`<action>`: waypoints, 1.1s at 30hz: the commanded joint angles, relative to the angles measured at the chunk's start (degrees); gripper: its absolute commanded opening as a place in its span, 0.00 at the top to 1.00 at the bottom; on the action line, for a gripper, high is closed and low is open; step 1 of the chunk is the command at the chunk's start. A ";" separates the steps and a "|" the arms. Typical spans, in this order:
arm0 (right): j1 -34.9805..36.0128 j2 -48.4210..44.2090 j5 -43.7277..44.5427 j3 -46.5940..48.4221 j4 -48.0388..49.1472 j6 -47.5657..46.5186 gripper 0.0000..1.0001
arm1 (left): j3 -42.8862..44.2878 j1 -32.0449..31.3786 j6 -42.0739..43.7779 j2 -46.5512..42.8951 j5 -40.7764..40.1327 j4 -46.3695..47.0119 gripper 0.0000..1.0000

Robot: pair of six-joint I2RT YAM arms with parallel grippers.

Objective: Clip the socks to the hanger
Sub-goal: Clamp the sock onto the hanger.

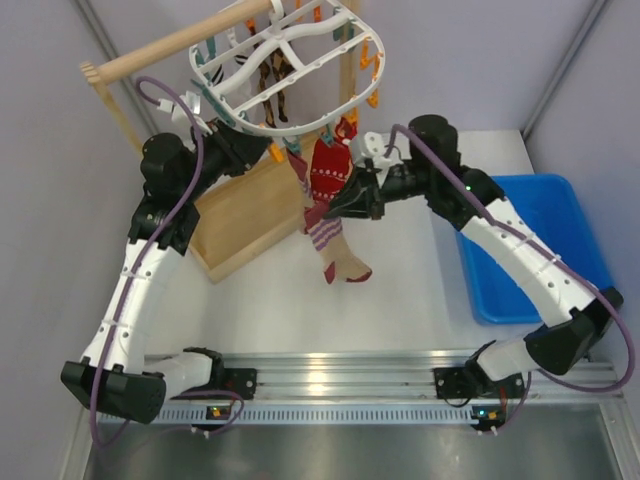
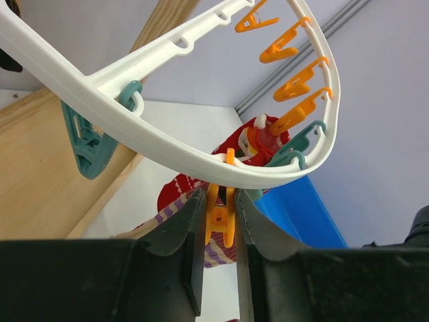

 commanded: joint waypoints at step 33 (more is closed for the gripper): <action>0.66 20.50 13.02 11.31 20.19 4.72 1.00 | -0.99 0.10 0.11 1.11 8.77 4.38 1.00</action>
